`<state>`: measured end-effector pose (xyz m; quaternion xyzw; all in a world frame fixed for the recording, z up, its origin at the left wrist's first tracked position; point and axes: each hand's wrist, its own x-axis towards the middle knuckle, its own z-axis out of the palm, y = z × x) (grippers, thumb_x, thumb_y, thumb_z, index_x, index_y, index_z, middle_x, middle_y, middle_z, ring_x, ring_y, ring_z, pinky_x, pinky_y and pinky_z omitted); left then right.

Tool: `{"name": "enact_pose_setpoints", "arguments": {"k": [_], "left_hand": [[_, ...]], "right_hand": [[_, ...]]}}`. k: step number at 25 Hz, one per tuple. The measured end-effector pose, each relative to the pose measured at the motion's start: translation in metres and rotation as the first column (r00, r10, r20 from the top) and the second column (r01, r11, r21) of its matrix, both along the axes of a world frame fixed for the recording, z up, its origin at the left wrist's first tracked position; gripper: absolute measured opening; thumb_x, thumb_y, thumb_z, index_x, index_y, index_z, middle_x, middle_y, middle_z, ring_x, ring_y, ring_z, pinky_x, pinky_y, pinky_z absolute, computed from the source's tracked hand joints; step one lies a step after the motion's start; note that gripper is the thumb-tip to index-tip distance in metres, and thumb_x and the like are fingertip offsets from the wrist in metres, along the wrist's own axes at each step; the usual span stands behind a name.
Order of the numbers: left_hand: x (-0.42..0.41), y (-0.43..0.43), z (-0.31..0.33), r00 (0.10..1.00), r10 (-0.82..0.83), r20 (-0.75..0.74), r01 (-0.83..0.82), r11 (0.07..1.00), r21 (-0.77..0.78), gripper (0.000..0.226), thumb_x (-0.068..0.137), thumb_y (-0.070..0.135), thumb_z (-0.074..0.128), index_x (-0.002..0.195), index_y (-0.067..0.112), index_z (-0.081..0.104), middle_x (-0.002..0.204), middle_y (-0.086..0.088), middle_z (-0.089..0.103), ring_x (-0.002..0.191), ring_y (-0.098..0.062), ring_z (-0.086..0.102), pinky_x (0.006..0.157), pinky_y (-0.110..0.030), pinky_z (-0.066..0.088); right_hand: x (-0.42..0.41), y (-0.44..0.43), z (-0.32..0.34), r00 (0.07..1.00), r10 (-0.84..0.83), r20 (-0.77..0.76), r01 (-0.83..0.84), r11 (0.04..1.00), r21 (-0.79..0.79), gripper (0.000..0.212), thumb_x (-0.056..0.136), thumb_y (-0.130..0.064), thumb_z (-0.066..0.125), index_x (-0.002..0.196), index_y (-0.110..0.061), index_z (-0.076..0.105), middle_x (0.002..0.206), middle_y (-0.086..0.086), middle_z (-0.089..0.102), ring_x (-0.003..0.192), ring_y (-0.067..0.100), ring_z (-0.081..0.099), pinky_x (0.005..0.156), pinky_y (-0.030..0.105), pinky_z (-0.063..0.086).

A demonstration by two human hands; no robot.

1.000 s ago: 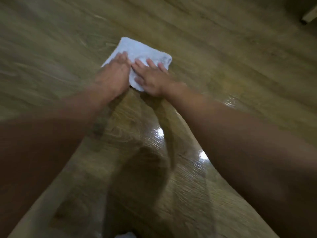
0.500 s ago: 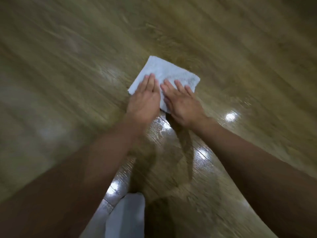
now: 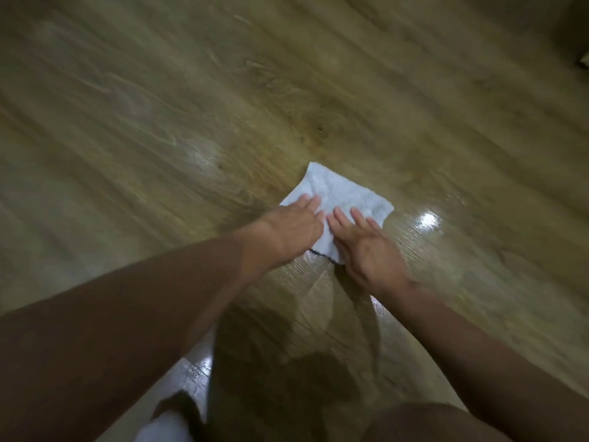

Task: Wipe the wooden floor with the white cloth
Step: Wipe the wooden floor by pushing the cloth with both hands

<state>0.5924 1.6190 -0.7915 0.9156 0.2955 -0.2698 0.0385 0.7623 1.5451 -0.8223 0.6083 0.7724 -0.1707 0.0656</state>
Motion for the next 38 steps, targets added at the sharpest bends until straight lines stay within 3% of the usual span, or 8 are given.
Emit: {"name": "enact_pose_setpoints", "arguments": {"k": [3, 9, 14, 20, 28, 33, 36, 38], "left_hand": [[0.004, 0.032, -0.011, 1.000, 0.006, 0.017, -0.007, 0.998, 0.065, 0.055, 0.099, 0.007, 0.023, 0.145, -0.013, 0.001, 0.152, -0.036, 0.000, 0.144, -0.045, -0.002, 0.120, -0.047, 0.005], [0.016, 0.053, -0.006, 0.995, 0.090, 0.032, -0.089, 0.996, -0.015, 0.061, 0.097, 0.009, 0.027, 0.148, -0.007, -0.003, 0.153, -0.033, -0.007, 0.143, -0.047, -0.005, 0.119, -0.049, 0.007], [0.003, -0.021, -0.011, 0.957, -0.273, 0.097, 0.276, 0.961, -0.011, 0.061, 0.098, 0.016, 0.026, 0.149, -0.002, 0.001, 0.153, -0.035, -0.002, 0.143, -0.048, 0.000, 0.119, -0.048, 0.006], [0.023, 0.003, -0.016, 0.963, -0.245, 0.116, 0.256, 0.962, -0.093, 0.065, 0.098, 0.015, 0.031, 0.150, 0.004, -0.005, 0.156, -0.026, -0.012, 0.144, -0.041, -0.011, 0.120, -0.048, 0.005], [0.078, 0.058, -0.035, 0.968, -0.168, 0.184, 0.183, 0.981, -0.066, 0.063, 0.099, 0.018, 0.032, 0.152, 0.010, -0.001, 0.158, -0.021, -0.009, 0.146, -0.038, -0.005, 0.117, -0.048, 0.009], [0.052, 0.012, -0.014, 0.963, -0.194, 0.187, 0.207, 0.977, -0.052, 0.065, 0.098, 0.019, 0.035, 0.152, 0.011, 0.000, 0.158, -0.021, -0.006, 0.146, -0.039, -0.001, 0.116, -0.052, 0.019], [0.027, -0.025, -0.019, 0.937, -0.276, 0.212, 0.290, 0.956, -0.037, 0.064, 0.097, 0.019, 0.031, 0.152, 0.010, -0.002, 0.157, -0.024, -0.006, 0.145, -0.040, -0.002, 0.118, -0.047, 0.011], [0.032, -0.030, -0.028, 0.934, -0.257, 0.247, 0.269, 0.963, -0.017, 0.065, 0.098, 0.021, 0.031, 0.152, 0.012, -0.003, 0.157, -0.022, -0.009, 0.146, -0.039, -0.006, 0.119, -0.044, 0.004]], "right_hand": [[-0.001, 0.047, -0.009, 0.998, -0.061, -0.021, 0.062, 0.996, 0.061, 0.049, 0.100, -0.027, 0.033, 0.149, -0.022, 0.028, 0.156, -0.002, 0.029, 0.145, 0.026, 0.022, 0.116, 0.044, 0.019], [0.003, 0.057, -0.007, 0.984, -0.144, -0.100, 0.149, 0.988, 0.042, 0.050, 0.103, -0.029, 0.028, 0.152, -0.022, 0.020, 0.159, -0.002, 0.019, 0.147, 0.025, 0.013, 0.118, 0.042, 0.012], [-0.018, -0.082, 0.015, 0.973, -0.228, 0.042, 0.231, 0.970, -0.076, 0.051, 0.105, -0.025, 0.027, 0.152, -0.018, 0.009, 0.161, 0.001, 0.010, 0.148, 0.025, 0.007, 0.118, 0.034, 0.006], [-0.024, -0.062, 0.032, 0.944, -0.321, 0.072, 0.328, 0.934, -0.140, 0.056, 0.102, -0.013, 0.025, 0.153, -0.023, 0.003, 0.161, -0.005, 0.002, 0.148, 0.019, 0.007, 0.113, 0.035, 0.023], [-0.013, -0.019, 0.026, 0.857, -0.507, 0.097, 0.516, 0.845, -0.141, 0.071, 0.091, -0.005, 0.039, 0.153, -0.015, 0.005, 0.162, 0.001, 0.003, 0.148, 0.022, 0.006, 0.114, 0.039, 0.020], [-0.018, -0.060, 0.040, 0.908, -0.400, 0.128, 0.418, 0.888, -0.192, 0.058, 0.099, -0.017, 0.036, 0.152, -0.013, 0.011, 0.161, 0.005, 0.011, 0.147, 0.024, 0.014, 0.110, 0.040, 0.028], [-0.030, -0.094, 0.041, 0.878, -0.457, 0.143, 0.467, 0.883, -0.045, 0.043, 0.102, -0.035, 0.029, 0.139, -0.014, 0.034, 0.144, 0.008, 0.040, 0.128, 0.029, 0.047, 0.087, 0.044, 0.046], [-0.038, -0.099, 0.027, 0.828, -0.542, 0.146, 0.544, 0.839, 0.025, 0.053, 0.102, -0.039, 0.029, 0.144, -0.008, 0.029, 0.150, 0.013, 0.034, 0.135, 0.030, 0.039, 0.093, 0.045, 0.045]]}}
